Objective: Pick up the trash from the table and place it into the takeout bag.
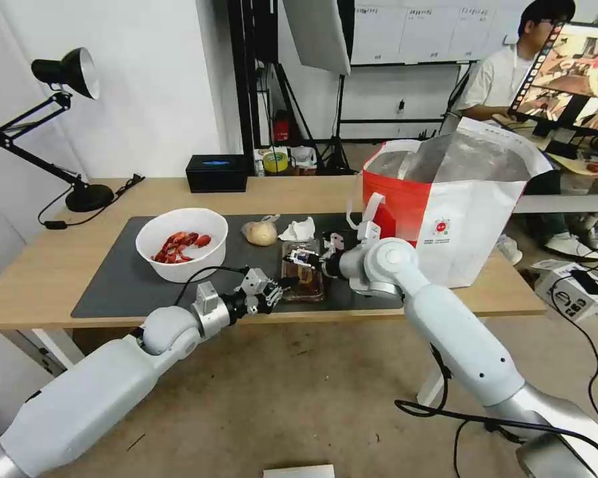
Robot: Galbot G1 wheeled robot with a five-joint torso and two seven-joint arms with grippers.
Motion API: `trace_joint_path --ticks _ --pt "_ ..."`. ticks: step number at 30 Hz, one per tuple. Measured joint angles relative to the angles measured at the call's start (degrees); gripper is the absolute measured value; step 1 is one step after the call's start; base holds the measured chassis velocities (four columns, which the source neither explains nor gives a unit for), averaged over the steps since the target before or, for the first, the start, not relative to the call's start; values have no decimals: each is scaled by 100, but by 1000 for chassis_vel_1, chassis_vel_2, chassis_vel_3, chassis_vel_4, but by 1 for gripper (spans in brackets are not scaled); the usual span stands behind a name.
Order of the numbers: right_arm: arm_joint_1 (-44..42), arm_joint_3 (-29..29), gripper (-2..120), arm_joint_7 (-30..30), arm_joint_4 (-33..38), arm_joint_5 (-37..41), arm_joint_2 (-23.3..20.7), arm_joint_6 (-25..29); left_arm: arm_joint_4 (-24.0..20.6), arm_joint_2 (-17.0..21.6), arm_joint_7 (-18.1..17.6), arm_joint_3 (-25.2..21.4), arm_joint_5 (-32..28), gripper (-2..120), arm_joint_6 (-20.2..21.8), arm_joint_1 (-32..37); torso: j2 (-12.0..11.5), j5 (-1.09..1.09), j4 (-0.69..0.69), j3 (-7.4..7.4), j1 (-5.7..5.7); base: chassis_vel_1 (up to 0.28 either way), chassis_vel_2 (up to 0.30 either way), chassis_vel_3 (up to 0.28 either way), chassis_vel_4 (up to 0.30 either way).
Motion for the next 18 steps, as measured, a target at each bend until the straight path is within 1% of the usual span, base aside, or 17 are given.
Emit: trace_joint_path --ticks 4,8,9,10,11,13,14,16,17,18 --pt "49 -51 100 51 -28 54 51 -19 -40 11 0 0 -3 0 0 0 -1 1 1 1 0 0 0 0 0" --pt "64 -95 98 258 -4 142 73 -18 -112 24 -74 -13 -99 0 0 20 0 1 2 0 0 0 0 0 0" --pt "64 -103 96 288 5 146 73 -18 -126 26 -95 -20 -116 0 0 32 0 0 1 0 0 0 0 0 0" --pt "64 -114 90 309 6 150 71 -18 -148 36 -105 -27 -127 0 0 42 0 0 -1 -1 0 0 0 0 0" --pt "64 -114 90 309 6 150 71 -18 -148 36 -105 -27 -127 0 0 42 0 0 -1 -1 0 0 0 0 0" --pt "67 -132 83 343 1 154 65 -17 -171 64 -107 -36 -134 0 0 48 1 0 -2 -1 -1 0 0 0 0" --pt "67 -132 83 343 1 154 65 -17 -171 64 -107 -36 -134 0 0 48 1 0 -2 -1 -1 0 0 0 0" --pt "70 -138 74 408 -2 156 65 -17 -188 96 -107 -53 -141 0 0 51 1 0 -2 -1 -1 0 0 0 0" --pt "70 -138 74 408 -2 156 65 -17 -188 96 -107 -53 -141 0 0 51 1 0 -2 -1 -1 0 0 0 0" --pt "68 -139 68 430 -2 156 63 -17 -202 110 -108 -64 -146 0 0 56 1 0 -2 -1 -1 0 0 0 0"
